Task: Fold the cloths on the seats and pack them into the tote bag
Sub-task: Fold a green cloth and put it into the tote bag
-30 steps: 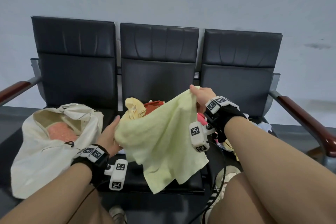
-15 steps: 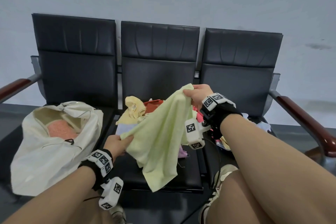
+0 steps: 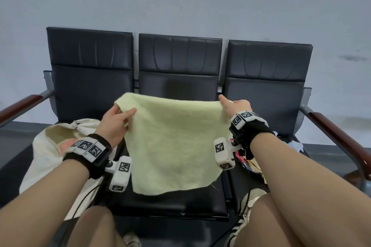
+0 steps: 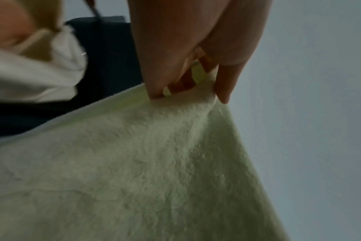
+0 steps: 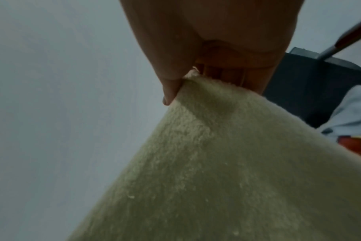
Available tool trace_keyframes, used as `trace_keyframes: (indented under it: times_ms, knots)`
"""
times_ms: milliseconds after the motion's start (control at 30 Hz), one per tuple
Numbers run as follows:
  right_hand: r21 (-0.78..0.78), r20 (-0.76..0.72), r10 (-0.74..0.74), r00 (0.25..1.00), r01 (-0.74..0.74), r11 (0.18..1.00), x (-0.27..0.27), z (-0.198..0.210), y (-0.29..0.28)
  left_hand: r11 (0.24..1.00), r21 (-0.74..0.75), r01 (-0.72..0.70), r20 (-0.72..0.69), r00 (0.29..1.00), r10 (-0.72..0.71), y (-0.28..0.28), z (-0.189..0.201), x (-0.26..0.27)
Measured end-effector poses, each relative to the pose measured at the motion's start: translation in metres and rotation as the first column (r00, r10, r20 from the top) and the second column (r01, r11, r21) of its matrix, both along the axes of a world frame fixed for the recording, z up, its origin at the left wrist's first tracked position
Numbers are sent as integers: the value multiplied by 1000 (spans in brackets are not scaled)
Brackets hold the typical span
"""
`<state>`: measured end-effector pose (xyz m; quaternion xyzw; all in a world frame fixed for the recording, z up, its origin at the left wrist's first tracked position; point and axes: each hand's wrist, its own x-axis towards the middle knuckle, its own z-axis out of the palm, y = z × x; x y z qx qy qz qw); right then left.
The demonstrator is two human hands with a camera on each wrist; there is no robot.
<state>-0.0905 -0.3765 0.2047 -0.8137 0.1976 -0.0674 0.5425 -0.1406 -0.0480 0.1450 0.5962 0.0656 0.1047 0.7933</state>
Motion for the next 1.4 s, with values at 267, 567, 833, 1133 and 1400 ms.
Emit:
trace_keyframes:
  times_ms: [267, 567, 833, 1133, 1400]
  knots:
    - [439, -10, 21, 1000, -15, 898, 16, -10, -13, 759, 610, -228, 73, 970, 232, 33, 37, 11]
    - [442, 63, 111, 992, -127, 888, -13, 9, -5, 635, 698, -332, 94, 921, 379, 55, 34, 8]
    - [309, 70, 50, 996, -69, 948, -2, 1, -16, 932, 350, -92, -107, 985, 137, 51, 32, 5]
    - [97, 96, 44, 994, -53, 994, -5, 3, -25, 826, 511, -237, -37, 954, 297, 54, 29, 0]
    - [70, 148, 66, 987, -77, 995, -20, 10, -33, 731, 659, -176, 30, 978, 208, 53, 36, -17]
